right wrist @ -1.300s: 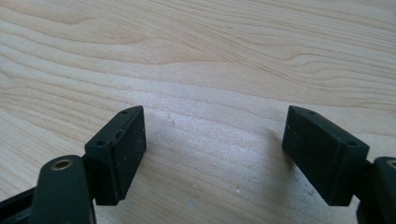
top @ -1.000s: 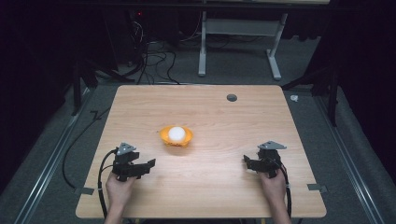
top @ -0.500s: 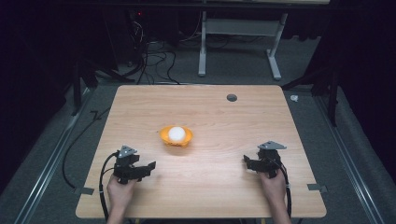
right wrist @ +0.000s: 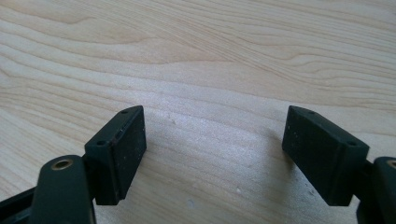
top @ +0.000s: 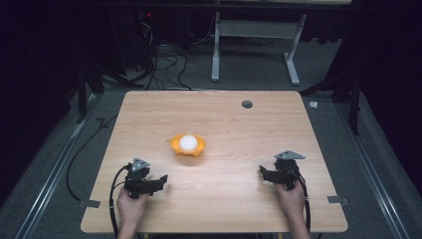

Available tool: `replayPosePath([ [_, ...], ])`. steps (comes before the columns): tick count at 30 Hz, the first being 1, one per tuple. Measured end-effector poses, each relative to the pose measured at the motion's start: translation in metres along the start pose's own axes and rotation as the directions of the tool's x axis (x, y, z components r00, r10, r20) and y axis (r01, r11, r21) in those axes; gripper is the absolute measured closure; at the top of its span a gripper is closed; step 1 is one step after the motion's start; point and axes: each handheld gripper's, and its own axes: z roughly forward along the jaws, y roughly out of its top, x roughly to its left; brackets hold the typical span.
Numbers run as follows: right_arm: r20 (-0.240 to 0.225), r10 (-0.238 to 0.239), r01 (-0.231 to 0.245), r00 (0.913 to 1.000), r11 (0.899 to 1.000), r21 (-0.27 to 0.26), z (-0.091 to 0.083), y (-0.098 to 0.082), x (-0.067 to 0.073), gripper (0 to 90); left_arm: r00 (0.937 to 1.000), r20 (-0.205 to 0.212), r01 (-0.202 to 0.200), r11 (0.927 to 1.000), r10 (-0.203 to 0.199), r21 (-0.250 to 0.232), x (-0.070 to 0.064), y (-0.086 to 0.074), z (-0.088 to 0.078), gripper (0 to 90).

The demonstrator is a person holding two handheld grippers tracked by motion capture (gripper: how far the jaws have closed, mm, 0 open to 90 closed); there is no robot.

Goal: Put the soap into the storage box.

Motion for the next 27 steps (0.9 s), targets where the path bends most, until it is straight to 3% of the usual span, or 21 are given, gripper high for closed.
replayPosePath([
  [9, 0.0, -0.001, 0.001, 1.0, 1.0, 0.0, 0.0, 0.0, 0.0, 22.6, 0.9994, -0.017, -0.029, 0.9995, 0.029, 0.01, -0.006, -0.001, 0.007, 22.4],
  [19, 0.0, -0.001, 0.001, 1.0, 1.0, 0.0, 0.0, 0.0, 0.0, 22.5, 0.9997, -0.014, -0.02, 0.9998, 0.02, -0.002, -0.008, -0.002, 0.015, 22.5],
  [27, 0.0, -0.001, 0.001, 1.0, 1.0, 0.0, 0.0, 0.0, 0.0, 22.6, 0.9976, -0.049, -0.05, 0.9986, 0.049, -0.019, -0.013, -0.004, 0.018, 21.6],
])
